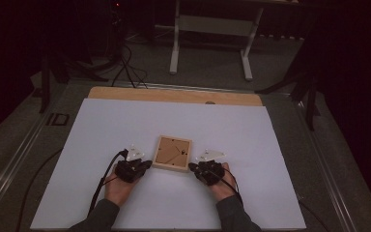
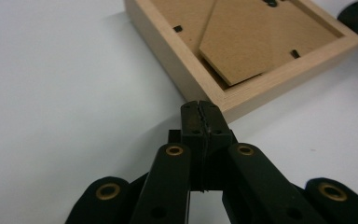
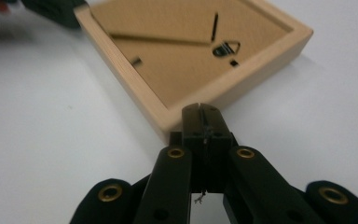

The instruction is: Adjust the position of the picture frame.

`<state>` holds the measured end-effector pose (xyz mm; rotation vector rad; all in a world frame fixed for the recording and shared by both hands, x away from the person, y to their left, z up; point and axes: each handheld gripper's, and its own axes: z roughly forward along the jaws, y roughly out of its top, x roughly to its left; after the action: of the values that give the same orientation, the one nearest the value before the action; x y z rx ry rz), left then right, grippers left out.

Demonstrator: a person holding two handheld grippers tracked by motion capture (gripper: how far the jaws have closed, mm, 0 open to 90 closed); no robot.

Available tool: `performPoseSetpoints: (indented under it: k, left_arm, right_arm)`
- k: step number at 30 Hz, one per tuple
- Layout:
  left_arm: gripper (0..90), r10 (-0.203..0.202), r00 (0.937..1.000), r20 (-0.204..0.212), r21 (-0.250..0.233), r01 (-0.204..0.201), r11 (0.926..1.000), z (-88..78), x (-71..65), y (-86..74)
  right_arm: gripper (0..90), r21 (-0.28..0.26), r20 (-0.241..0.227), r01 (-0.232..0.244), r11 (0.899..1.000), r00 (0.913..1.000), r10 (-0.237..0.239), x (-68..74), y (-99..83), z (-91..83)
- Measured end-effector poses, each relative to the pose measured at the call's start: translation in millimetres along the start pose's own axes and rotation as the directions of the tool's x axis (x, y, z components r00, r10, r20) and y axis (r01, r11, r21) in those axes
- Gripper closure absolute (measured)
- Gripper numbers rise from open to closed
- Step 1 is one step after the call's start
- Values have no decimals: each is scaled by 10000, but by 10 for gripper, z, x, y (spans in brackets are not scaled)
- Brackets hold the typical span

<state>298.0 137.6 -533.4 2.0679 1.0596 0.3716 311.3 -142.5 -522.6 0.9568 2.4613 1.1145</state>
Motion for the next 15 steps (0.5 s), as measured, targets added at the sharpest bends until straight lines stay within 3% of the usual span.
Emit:
performPoseSetpoints:
  k: [10, 15]
  left_arm:
    - [895, 5, 9996, 296, -80, -3, 10000, -114, -13, 0]
    - [896, 277, 9981, 542, -6, -277, 9996, -145, -59, -7]
  right_arm:
    - [897, -239, -323, 298, 9993, 9990, -306, 84, 19, -98]
    - [897, -71, -484, 631, 9980, 9968, -634, 150, 7, -103]
